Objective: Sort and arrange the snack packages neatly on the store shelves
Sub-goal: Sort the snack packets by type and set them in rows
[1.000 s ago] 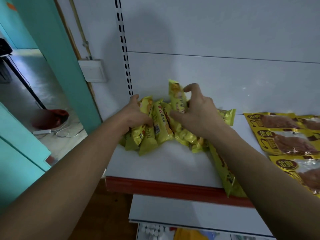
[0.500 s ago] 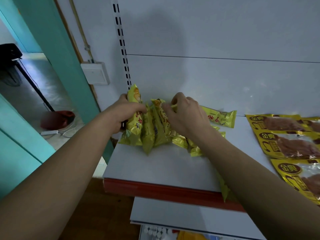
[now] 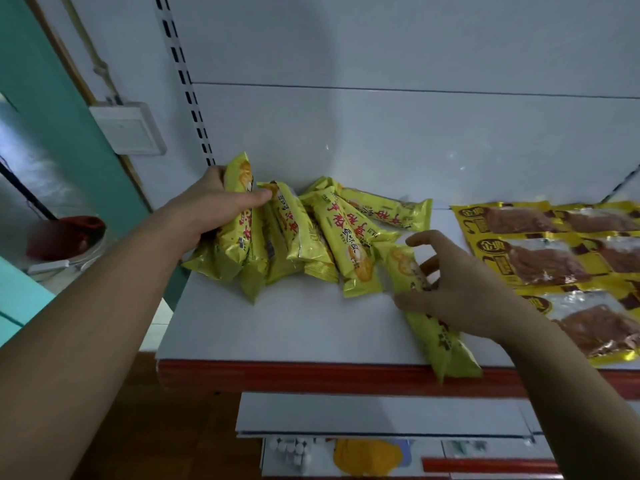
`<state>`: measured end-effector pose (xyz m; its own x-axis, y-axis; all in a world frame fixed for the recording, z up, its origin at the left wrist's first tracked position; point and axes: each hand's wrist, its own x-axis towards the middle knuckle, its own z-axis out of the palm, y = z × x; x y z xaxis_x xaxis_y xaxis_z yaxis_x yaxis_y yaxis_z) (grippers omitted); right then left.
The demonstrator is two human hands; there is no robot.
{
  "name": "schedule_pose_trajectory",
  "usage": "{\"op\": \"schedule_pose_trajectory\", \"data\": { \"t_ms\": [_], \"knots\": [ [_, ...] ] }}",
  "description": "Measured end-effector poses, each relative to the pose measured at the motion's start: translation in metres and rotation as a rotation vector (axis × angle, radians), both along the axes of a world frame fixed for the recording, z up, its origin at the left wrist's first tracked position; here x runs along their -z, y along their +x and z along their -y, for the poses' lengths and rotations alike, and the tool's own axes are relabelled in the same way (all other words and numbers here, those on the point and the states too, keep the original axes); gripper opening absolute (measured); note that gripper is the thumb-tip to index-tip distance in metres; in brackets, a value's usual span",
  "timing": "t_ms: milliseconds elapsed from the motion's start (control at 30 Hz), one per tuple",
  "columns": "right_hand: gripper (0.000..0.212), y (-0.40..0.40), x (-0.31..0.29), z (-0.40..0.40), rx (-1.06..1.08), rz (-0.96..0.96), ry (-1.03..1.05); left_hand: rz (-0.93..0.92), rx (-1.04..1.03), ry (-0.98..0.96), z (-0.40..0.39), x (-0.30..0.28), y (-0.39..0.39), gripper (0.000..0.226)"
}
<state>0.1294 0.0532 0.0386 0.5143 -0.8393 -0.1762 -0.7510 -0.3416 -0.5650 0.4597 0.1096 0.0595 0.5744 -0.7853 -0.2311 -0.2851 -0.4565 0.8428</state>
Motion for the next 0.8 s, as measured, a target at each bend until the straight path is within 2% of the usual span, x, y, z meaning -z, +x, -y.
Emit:
{"op": "schedule_pose_trajectory", "data": {
  "t_ms": [133, 233, 400, 467, 533, 633, 733, 800],
  "knots": [
    [0.05, 0.012, -0.024, 0.013, 0.148, 0.24, -0.105, 0.027, 0.003, -0.015, 0.003, -0.001, -0.002, 0.087],
    [0.045, 0.055, -0.038, 0.021, 0.11, 0.349, -0.166, 0.035, 0.012, -0.021, 0.005, 0.0, -0.002, 0.091],
    [0.047, 0.132, -0.039, 0.035, -0.057, 0.373, -0.264, -0.003, 0.011, -0.056, 0.004, 0.004, 0.001, 0.095],
    [0.04, 0.15, -0.03, 0.04, -0.064, 0.342, -0.306, -0.021, 0.007, -0.065, 0.003, 0.005, 0.002, 0.099],
    [0.028, 0.159, -0.015, 0.04, -0.064, 0.304, -0.349, -0.002, 0.006, -0.067, 0.004, 0.006, 0.001, 0.1],
    [0.029, 0.152, 0.001, 0.034, -0.046, 0.393, -0.331, 0.067, 0.007, -0.066, 0.007, 0.008, -0.003, 0.099],
    [0.031, 0.129, 0.002, 0.045, 0.06, 0.451, -0.386, 0.191, 0.037, 0.007, 0.009, 0.006, -0.008, 0.122],
    [0.032, 0.11, 0.003, 0.067, 0.108, 0.295, -0.453, 0.28, 0.054, 0.076, 0.011, 0.004, -0.011, 0.137]
  ]
}}
